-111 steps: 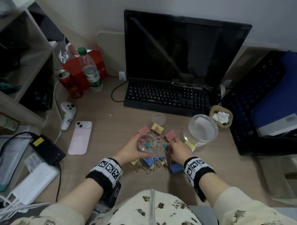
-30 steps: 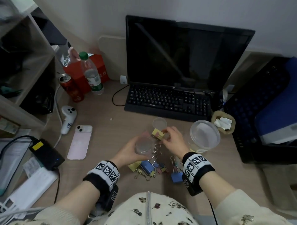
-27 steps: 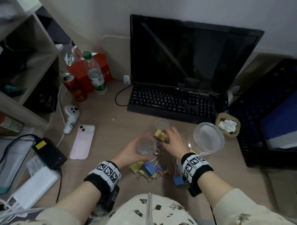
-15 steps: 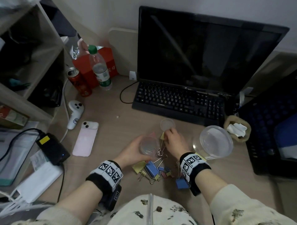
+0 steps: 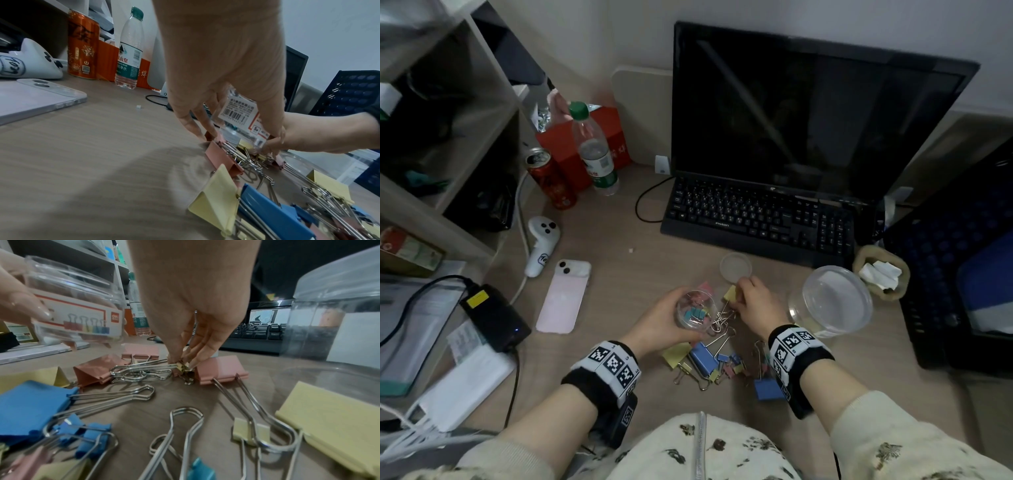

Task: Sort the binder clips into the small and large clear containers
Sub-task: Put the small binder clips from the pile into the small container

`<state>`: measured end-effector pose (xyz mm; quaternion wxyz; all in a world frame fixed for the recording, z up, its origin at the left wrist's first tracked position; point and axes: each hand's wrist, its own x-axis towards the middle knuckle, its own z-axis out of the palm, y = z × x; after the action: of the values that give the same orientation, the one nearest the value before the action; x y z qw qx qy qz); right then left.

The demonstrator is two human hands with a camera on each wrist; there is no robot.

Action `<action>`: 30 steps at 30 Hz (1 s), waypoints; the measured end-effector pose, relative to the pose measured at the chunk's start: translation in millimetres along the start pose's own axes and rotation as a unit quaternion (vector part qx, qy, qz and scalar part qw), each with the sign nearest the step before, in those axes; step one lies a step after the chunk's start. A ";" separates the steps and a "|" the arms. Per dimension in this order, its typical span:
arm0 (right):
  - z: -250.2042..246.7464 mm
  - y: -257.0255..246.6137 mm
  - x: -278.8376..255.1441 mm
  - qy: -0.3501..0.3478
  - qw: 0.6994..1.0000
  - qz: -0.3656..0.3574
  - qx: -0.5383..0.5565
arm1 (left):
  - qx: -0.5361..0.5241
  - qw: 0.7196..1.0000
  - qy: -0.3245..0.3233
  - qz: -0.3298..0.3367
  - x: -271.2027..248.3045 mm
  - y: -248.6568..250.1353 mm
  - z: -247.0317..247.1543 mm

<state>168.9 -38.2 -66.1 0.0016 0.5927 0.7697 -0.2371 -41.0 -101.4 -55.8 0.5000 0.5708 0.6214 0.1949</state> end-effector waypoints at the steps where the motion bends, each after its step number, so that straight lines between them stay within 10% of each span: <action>1: 0.9 0.9 -0.1 0.003 1.000 0.001 0.006 | 0.001 1.000 -0.002 -0.001 -0.3 -1.3 -0.3; 30: -4.7 30.5 -21.5 0.077 0.992 0.069 0.073 | 0.004 1.000 -0.010 0.012 -4.9 6.4 -0.7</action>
<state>204.5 -50.5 -66.9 -0.0846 0.6594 0.7053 -0.2461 -39.0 -103.9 -48.3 0.5012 0.5823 0.6104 0.1930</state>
